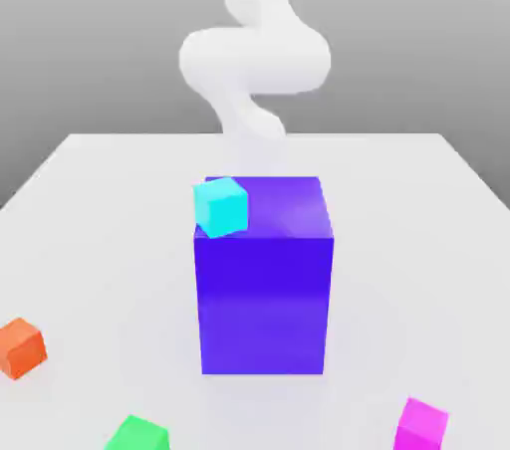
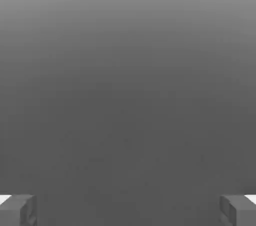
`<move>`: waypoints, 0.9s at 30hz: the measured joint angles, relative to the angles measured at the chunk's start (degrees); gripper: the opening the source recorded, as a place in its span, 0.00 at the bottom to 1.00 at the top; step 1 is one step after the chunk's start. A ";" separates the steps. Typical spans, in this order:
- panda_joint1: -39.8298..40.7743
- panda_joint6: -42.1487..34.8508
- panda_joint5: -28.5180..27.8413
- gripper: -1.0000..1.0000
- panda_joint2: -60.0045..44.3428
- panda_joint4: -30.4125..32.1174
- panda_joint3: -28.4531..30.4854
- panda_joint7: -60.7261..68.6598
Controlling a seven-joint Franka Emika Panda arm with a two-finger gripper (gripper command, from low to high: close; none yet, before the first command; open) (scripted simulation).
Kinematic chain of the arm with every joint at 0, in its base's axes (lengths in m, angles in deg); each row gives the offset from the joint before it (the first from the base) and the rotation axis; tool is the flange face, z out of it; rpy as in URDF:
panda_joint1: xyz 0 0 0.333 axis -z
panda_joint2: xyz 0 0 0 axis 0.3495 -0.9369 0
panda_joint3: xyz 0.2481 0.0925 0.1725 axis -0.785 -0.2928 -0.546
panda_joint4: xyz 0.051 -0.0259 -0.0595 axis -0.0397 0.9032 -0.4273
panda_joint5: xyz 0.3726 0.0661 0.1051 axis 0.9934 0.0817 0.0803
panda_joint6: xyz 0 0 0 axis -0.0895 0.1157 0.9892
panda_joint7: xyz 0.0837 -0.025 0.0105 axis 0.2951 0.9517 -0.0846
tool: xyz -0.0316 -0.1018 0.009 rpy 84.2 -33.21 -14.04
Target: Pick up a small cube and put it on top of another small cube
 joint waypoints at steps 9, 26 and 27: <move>-7.69 5.93 2.84 0.50 -19.08 0.19 1.47 13.40; -15.75 17.02 1.14 0.50 -54.18 0.60 -2.05 33.34; -16.16 17.69 0.30 0.50 -56.22 0.63 -2.18 33.99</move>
